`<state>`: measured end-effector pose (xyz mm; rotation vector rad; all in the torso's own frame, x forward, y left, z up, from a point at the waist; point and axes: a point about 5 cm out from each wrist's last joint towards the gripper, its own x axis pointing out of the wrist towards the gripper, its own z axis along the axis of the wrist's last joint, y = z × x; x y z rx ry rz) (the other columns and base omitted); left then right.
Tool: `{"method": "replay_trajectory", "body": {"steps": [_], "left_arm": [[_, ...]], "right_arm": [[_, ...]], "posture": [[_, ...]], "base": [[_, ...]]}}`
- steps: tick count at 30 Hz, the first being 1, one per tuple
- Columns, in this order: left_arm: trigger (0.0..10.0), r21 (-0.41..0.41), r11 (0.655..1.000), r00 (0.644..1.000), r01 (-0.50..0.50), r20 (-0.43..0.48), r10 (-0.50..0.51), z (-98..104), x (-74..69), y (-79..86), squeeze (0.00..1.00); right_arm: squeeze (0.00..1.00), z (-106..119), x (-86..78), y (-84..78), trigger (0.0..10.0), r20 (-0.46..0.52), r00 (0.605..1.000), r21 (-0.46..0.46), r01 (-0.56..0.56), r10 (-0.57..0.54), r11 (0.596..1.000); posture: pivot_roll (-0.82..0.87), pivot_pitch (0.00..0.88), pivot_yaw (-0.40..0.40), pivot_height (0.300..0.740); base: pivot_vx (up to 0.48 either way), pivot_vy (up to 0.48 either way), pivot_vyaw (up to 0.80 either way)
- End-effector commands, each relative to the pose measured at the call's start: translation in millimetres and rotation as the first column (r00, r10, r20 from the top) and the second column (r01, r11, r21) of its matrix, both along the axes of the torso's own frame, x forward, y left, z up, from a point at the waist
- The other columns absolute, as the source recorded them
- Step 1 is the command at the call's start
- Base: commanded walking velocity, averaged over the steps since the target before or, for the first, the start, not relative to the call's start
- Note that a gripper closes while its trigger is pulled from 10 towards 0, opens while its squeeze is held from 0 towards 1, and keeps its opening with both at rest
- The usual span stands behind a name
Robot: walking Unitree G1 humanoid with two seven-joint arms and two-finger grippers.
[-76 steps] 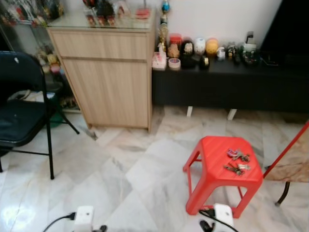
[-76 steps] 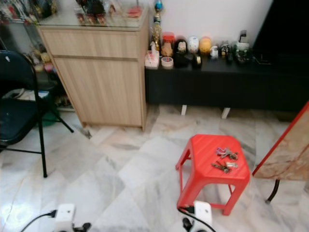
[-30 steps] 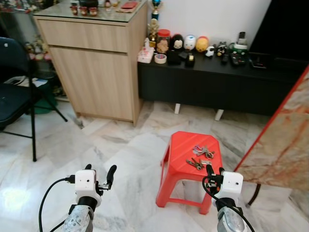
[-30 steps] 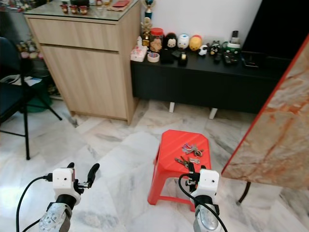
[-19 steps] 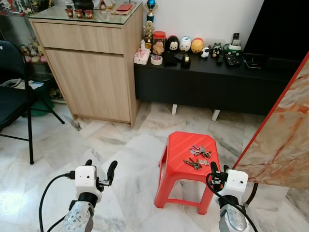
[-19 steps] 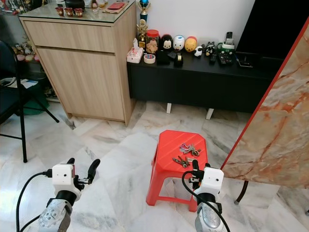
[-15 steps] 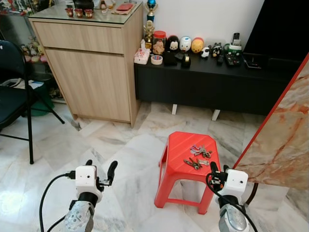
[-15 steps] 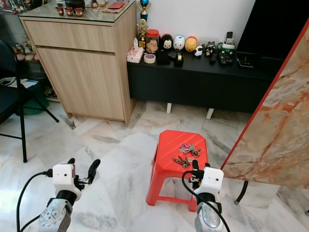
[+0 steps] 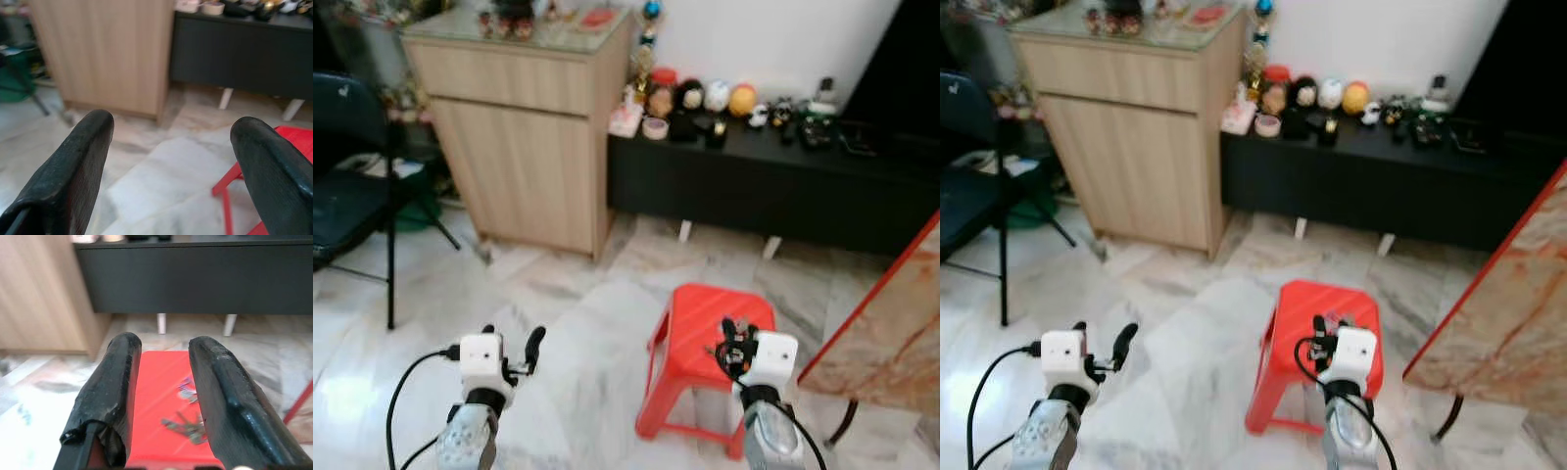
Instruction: Hang keys on a hook
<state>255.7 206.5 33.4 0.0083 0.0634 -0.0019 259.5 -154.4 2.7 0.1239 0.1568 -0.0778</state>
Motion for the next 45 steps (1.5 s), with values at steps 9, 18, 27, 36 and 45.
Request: {"method": "replay_trajectory", "body": {"steps": [9,18,27,36,45], "left_arm": [[10.0,-0.021,0.999,1.0,0.031,-0.005,-0.031,-1,2.9,-9.6,0.0],[10.0,-0.025,0.999,1.0,0.03,-0.005,-0.03,0,5.7,-10.5,0.0],[10.0,-0.023,1.0,1.0,0.019,0.007,-0.018,2,6.9,-9.8,0.0],[10.0,-0.035,0.999,1.0,0.026,0.016,-0.025,3,4.1,-12.2,0.0],[10.0,-0.042,0.999,0.998,0.025,0.057,-0.023,12,7.0,-11.3,0.0]], "right_arm": [[0.0,-4,-2.5,-11.7,10.0,-0.035,0.998,0.012,0.043,-0.043,0.999],[0.0,-3,-1.1,-10.1,10.0,-0.029,1.0,-0.003,0.003,-0.003,1.0],[0.0,-2,-0.8,-17.8,10.0,-0.025,0.999,0.009,0.046,-0.046,0.999],[0.0,1,0.3,-17.1,10.0,-0.005,0.998,0.007,0.056,-0.056,0.998],[0.0,5,1.5,-12.8,10.0,0.017,0.999,-0.042,0.031,-0.03,0.999]], "posture": [[0.07,0.0,-0.065,0.74],[0.07,0.0,-0.069,0.74],[0.07,0.0,-0.071,0.74],[0.07,0.0,-0.067,0.74],[0.07,0.0,-0.067,0.74]], "base": [[0.337,0.0,0.0],[0.337,0.0,0.2],[0.144,0.0,0.18],[0.0,0.0,0.0],[0.0,0.0,0.0]]}}
